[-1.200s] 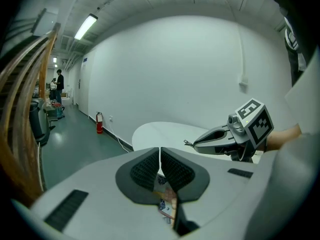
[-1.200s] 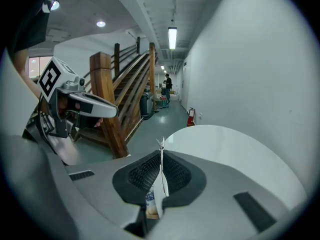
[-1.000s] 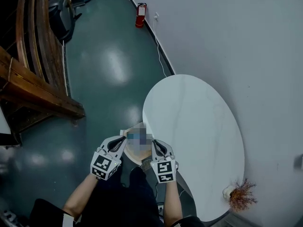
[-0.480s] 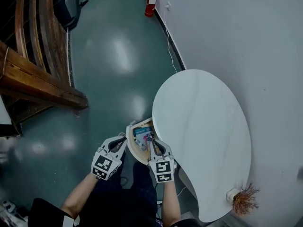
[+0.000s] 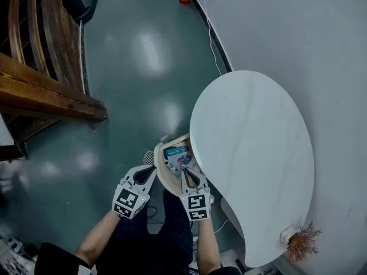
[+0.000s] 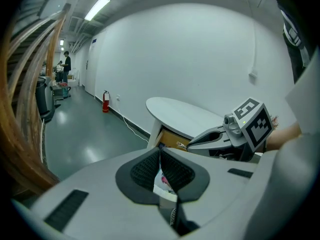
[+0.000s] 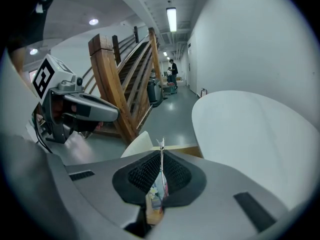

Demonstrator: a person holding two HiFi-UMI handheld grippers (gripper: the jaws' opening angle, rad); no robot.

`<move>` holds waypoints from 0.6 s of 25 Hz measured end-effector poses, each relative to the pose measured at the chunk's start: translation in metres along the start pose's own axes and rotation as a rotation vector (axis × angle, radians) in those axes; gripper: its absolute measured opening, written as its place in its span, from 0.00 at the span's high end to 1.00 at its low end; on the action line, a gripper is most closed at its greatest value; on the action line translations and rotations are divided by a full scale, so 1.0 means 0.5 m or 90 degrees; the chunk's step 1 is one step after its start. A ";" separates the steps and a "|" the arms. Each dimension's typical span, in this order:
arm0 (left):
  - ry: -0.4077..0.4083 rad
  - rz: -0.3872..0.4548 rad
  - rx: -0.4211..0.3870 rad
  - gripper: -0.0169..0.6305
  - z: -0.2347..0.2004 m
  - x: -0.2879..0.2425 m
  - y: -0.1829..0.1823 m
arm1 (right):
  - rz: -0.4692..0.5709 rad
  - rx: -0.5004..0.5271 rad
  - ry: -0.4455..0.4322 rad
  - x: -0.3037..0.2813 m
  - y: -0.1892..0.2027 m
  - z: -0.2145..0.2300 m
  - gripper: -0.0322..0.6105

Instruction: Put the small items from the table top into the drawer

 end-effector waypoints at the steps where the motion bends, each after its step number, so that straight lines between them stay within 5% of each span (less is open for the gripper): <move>1: 0.000 -0.004 0.002 0.94 -0.004 -0.005 0.008 | -0.004 -0.002 -0.003 -0.008 0.010 -0.003 0.89; 15: -0.018 -0.027 0.043 0.94 -0.070 -0.047 0.096 | -0.042 -0.019 -0.018 -0.119 0.105 -0.019 0.89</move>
Point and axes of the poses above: the fingertips, and each gripper's own axes: x backward along the fingers, z to its right, y out of its underside, the point moved 8 cm from there along x, backward along the fingers, and after that the axes turned 15 degrees about x, right-handed, at the moved point
